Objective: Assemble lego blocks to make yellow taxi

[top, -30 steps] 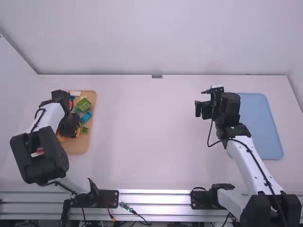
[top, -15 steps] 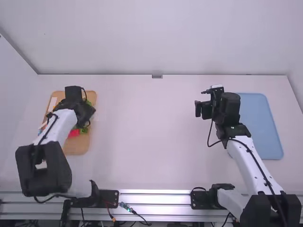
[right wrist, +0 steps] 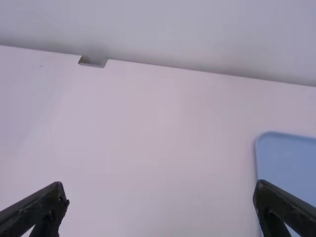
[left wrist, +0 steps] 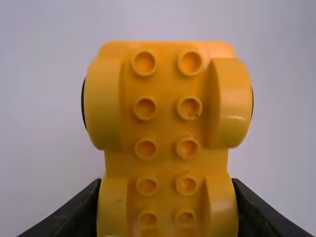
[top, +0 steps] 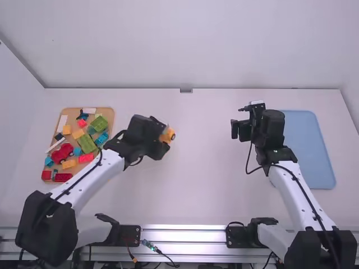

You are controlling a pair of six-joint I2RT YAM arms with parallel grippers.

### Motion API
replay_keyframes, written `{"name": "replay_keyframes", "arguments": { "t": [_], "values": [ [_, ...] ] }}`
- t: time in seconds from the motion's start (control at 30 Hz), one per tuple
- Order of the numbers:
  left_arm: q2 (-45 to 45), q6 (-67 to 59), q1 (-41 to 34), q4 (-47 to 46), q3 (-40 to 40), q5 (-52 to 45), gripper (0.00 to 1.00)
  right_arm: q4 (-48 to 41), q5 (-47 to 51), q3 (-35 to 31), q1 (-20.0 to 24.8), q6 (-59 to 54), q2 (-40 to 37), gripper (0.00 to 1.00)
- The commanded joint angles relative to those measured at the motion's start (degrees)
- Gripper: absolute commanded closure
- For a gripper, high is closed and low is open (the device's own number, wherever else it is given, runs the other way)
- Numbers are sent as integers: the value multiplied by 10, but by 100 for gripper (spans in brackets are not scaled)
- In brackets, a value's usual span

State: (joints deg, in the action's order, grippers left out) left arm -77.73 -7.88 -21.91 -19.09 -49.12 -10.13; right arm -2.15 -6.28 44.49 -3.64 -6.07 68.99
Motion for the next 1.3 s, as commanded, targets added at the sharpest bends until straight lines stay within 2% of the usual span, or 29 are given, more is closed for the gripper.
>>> {"name": "replay_keyframes", "arguments": {
  "t": [0.0, 0.23, 0.47, 0.73, 1.0, 1.2, 1.27],
  "values": [
    [-26, -132, -23, -14, -16, -11, 99, -1, -1, 11, -2, 3, 2, 1],
    [-116, -262, -70, -91, -66, -9, 99, 0, -1, 11, -2, 3, 2, 1],
    [-210, -420, -104, -92, -89, -7, 98, -5, 2, 11, -2, 2, 2, 1],
    [-240, -430, -108, -92, -87, -8, 82, -4, 3, 11, -2, 2, 2, 1],
    [-245, -439, -108, -71, -63, -8, 73, -4, 3, 11, -2, 2, 2, 1],
    [-245, -439, -108, -55, -37, -8, 71, -5, 2, 11, -2, 3, 3, 1],
    [-245, -438, -108, -54, -34, -6, 67, -5, 3, 11, -2, 3, 3, 1]
  ]
}}
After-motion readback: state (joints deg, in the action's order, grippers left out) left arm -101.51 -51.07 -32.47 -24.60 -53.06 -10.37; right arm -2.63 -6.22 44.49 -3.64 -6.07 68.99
